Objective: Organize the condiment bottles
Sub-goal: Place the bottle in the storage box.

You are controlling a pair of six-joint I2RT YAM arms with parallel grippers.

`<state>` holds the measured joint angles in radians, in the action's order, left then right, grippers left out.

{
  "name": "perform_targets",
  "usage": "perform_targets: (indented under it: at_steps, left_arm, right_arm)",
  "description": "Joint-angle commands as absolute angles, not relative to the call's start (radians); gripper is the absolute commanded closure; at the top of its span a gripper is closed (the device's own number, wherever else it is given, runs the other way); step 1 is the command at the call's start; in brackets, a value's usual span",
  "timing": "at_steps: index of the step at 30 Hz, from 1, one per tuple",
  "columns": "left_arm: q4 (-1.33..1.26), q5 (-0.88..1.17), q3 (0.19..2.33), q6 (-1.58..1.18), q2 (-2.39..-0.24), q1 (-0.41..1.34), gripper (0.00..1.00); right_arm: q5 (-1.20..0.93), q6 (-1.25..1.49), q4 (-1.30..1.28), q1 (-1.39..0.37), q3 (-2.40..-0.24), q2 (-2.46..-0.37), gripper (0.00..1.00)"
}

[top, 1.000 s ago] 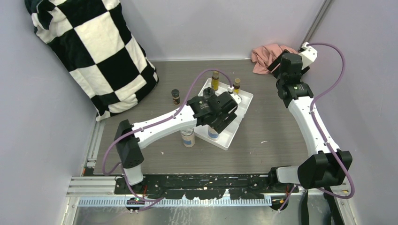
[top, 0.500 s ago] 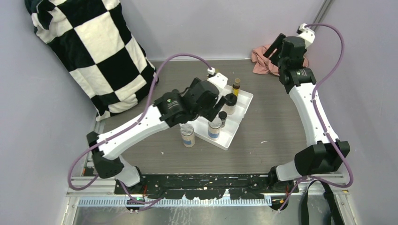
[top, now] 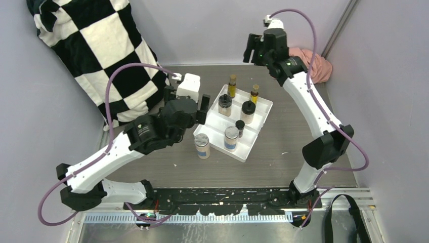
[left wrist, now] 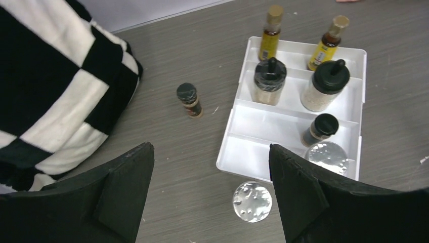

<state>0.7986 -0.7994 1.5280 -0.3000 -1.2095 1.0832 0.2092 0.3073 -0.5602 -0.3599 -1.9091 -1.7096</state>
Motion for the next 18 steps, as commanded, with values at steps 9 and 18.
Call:
perform_targets:
  at_steps: [9, 18]
  left_arm:
    - [0.699, -1.025, 1.358, -0.436, -0.938, 1.079, 0.17]
    - [0.747, -1.070, 1.317, -0.475, -0.845, 1.079, 0.17]
  right_arm:
    - [0.211, 0.188, -0.657, -0.563, -2.098, -1.871, 0.25]
    - [0.161, 0.181, -0.678, -0.657, -2.174, -1.974, 0.25]
